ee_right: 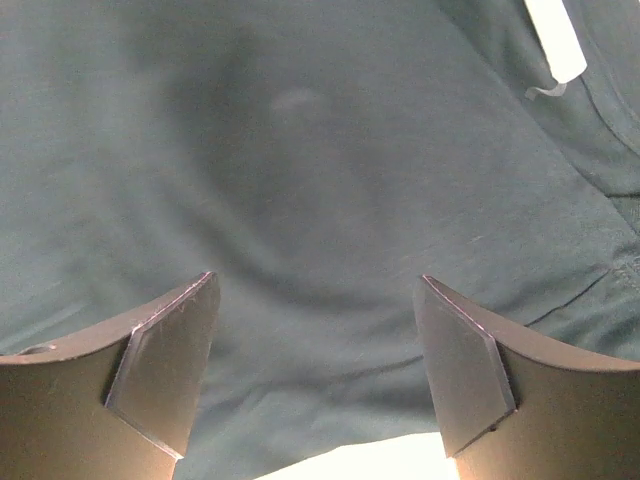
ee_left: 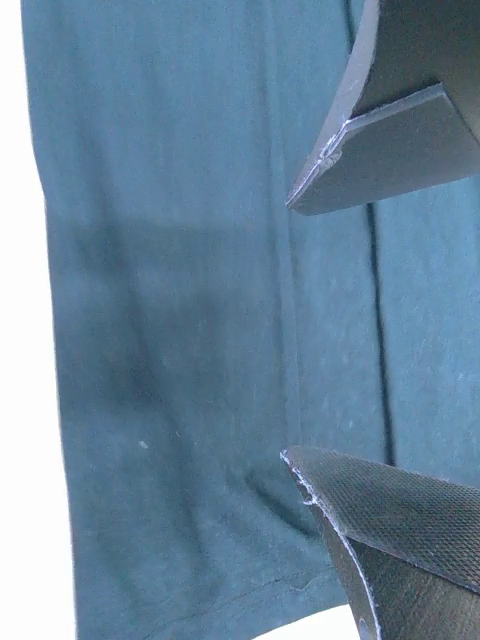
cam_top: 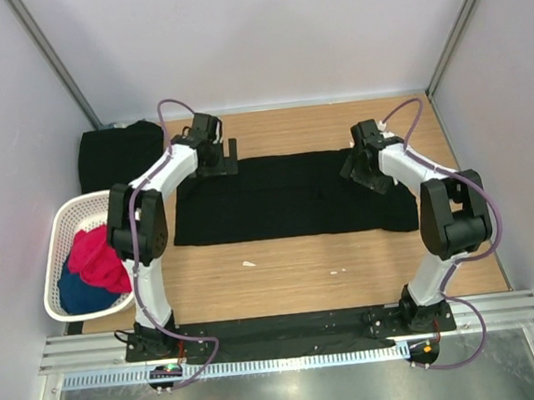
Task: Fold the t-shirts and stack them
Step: Fold the tshirt
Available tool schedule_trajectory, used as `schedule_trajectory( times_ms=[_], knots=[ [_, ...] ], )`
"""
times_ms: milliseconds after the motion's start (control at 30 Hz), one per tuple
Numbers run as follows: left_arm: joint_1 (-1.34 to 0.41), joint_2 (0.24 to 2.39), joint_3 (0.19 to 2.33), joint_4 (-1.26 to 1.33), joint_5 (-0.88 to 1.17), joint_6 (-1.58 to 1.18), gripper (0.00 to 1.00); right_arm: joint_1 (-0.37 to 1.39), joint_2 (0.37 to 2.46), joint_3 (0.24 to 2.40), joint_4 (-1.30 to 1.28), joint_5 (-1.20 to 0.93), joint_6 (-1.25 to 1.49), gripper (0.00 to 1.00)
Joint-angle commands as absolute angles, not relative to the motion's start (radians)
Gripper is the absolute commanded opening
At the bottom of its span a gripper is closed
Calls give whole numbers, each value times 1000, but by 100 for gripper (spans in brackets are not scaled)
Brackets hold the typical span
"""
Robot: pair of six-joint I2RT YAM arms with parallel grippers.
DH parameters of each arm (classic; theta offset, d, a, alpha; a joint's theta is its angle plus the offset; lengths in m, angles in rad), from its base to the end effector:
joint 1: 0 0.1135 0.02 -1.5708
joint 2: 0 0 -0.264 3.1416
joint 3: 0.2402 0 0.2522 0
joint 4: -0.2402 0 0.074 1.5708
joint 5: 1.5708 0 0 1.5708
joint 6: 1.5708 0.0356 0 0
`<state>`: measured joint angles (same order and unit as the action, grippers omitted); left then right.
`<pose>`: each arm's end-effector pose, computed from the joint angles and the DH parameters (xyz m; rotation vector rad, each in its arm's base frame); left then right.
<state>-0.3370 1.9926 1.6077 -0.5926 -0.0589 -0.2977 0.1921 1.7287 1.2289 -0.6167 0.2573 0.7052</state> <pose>0.4149 -0.1431 0.2272 0.0272 2.5547 -0.1722 0.3481 0.0585 0.2120 0.7416 2.5177 -0.0428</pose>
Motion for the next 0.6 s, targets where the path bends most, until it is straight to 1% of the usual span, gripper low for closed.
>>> schedule_trajectory(
  times_ms=[0,133,333,467,567],
  knots=[
    [-310,2037,1615,-621,-6,-273,98,178,1767,1195,-537,299,787,84],
    [-311,2054,1549,-630,-24,-320,98,175,1857,1193,-500,290,790,84],
    [-313,2049,1441,-664,-66,-449,97,152,1969,1293,-506,290,730,84],
    [-334,1981,1310,-672,-75,-552,97,140,2034,1388,-526,299,663,84],
    [-393,1913,1212,-661,-81,-624,97,140,2085,1465,-514,270,594,84]
  ],
)
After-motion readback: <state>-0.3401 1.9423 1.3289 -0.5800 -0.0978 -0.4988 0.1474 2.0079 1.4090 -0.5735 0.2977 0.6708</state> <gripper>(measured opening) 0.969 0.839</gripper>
